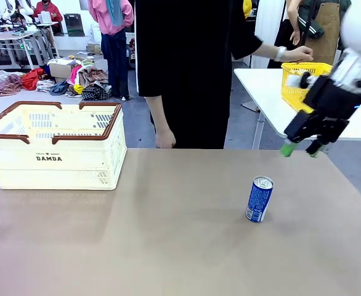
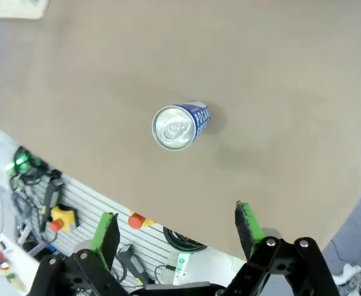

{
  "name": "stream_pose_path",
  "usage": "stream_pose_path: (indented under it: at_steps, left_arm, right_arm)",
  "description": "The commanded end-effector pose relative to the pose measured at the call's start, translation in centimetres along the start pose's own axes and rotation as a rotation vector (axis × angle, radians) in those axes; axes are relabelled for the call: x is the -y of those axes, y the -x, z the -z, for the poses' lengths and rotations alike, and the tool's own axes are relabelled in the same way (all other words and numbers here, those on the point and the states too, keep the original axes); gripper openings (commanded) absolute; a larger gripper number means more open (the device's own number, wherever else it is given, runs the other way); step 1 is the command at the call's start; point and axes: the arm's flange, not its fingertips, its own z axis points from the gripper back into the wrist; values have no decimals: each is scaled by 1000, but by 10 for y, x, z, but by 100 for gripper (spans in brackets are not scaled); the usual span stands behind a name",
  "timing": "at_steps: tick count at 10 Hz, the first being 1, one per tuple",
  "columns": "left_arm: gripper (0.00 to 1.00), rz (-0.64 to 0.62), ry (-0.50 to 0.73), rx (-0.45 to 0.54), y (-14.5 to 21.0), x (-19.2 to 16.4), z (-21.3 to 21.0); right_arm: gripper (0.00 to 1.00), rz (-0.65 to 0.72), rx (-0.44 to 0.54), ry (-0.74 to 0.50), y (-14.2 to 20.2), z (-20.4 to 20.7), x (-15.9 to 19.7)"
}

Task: Place the drinks into the Shopping basket.
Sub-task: Pick up one drink and place it into the Shopping basket.

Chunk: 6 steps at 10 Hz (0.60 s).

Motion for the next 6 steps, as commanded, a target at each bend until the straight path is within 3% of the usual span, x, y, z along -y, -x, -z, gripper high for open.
stream_pose_path:
  at_steps: [1,3,6]
  left_arm:
    - [100,-8,9,13,0,2,0]
    - [100,-8,9,13,0,2,0]
    - [100,-8,9,13,0,2,0]
  right_arm:
    - [100,151,-46,112,-21,30,-28]
    - [100,285,-78,220,-34,63,-35]
    - [100,406,-32,293,-40,101,-39]
